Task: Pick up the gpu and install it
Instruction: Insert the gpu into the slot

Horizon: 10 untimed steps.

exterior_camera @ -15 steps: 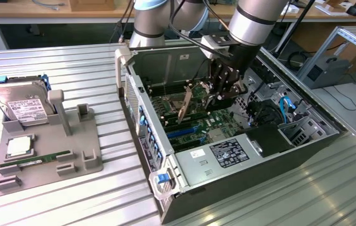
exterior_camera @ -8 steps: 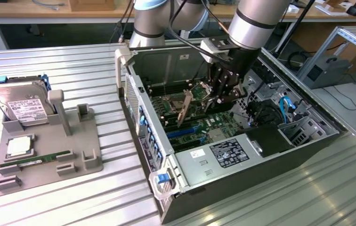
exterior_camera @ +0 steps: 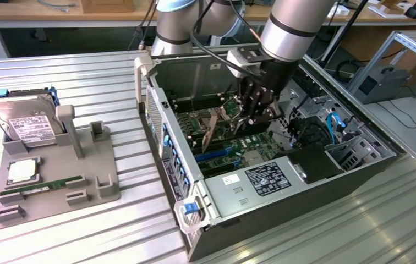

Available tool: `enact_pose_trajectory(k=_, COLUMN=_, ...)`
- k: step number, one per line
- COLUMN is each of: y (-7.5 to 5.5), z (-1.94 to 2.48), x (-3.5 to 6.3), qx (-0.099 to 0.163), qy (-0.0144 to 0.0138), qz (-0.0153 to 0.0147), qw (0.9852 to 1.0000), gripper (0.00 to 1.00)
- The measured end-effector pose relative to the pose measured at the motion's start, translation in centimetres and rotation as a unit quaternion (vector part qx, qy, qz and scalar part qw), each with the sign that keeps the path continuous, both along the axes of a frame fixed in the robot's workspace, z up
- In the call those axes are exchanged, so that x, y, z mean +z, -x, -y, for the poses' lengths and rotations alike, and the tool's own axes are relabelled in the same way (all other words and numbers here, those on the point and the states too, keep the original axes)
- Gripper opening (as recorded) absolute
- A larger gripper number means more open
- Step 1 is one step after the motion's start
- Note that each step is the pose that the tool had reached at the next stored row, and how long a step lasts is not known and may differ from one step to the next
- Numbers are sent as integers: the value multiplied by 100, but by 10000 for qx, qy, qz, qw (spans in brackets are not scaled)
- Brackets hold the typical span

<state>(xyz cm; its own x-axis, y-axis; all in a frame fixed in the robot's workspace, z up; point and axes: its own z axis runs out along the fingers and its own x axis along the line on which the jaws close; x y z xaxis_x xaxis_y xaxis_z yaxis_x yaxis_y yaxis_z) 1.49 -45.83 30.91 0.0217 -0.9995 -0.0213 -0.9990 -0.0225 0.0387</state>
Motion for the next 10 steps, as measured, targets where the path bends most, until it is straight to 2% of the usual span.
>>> enact_pose_trajectory(k=10, y=124, z=37, x=-59, qx=3, qy=6, qz=-1, qw=10000, gripper=27)
